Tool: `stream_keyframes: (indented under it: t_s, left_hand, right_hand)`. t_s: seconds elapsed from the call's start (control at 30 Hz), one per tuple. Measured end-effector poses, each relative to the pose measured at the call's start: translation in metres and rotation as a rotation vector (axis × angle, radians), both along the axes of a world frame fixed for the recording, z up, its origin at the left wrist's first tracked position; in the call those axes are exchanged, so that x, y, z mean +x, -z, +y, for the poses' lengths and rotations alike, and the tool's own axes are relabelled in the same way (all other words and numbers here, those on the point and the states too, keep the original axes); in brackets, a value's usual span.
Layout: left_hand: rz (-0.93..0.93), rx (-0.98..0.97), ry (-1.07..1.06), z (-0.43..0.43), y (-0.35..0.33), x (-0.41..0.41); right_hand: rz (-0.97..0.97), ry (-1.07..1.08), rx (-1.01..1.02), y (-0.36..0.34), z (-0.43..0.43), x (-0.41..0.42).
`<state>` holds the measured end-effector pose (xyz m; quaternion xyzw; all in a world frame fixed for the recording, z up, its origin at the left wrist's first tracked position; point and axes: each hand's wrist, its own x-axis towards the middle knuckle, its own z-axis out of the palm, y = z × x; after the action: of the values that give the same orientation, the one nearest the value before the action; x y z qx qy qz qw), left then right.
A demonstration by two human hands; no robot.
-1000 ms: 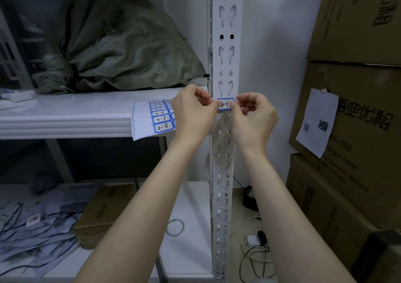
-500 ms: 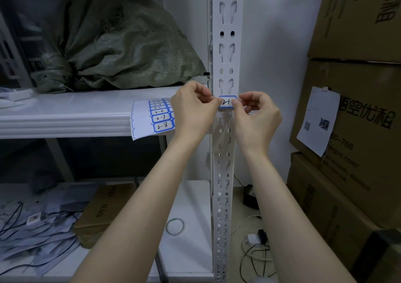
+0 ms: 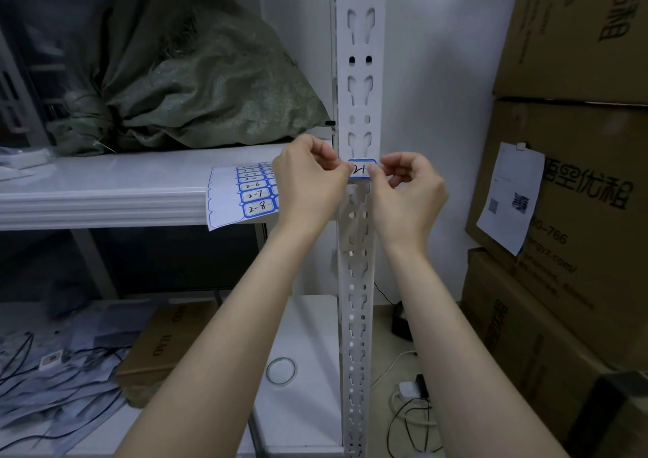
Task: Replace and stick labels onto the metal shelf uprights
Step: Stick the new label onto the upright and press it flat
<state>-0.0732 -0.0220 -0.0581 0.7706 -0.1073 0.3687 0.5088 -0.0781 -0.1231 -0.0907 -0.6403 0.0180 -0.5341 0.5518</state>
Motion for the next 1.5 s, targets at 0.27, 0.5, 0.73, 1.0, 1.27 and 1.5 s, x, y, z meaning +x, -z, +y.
stream_keyframes:
  t_s: [0.27,0.5,0.73,1.0,1.27,1.5]
  left_hand:
    - [-0.003,-0.023,0.013,0.002,0.003,0.003]
    - [-0.002,0.012,-0.010,0.002,0.000,0.002]
    - [-0.026,0.074,-0.041,0.006,0.003,0.005]
    - [0.010,0.234,0.152,0.018,-0.005,0.015]
    - [0.025,0.284,0.371,0.026,-0.009,0.028]
    - [0.012,0.279,0.407,0.027,-0.007,0.030]
  right_hand:
    - [-0.004,0.001,-0.004,0.000,0.000,0.000]
    - [0.005,0.011,-0.016,0.000,0.002,0.000]
    - [0.016,0.005,-0.013,0.001,0.000,0.002]
    - [0.102,-0.287,0.074,0.002,-0.004,0.012]
    - [0.006,-0.435,0.101,0.003,-0.009,0.018]
    - [0.030,-0.562,0.194,0.003,-0.011,0.017]
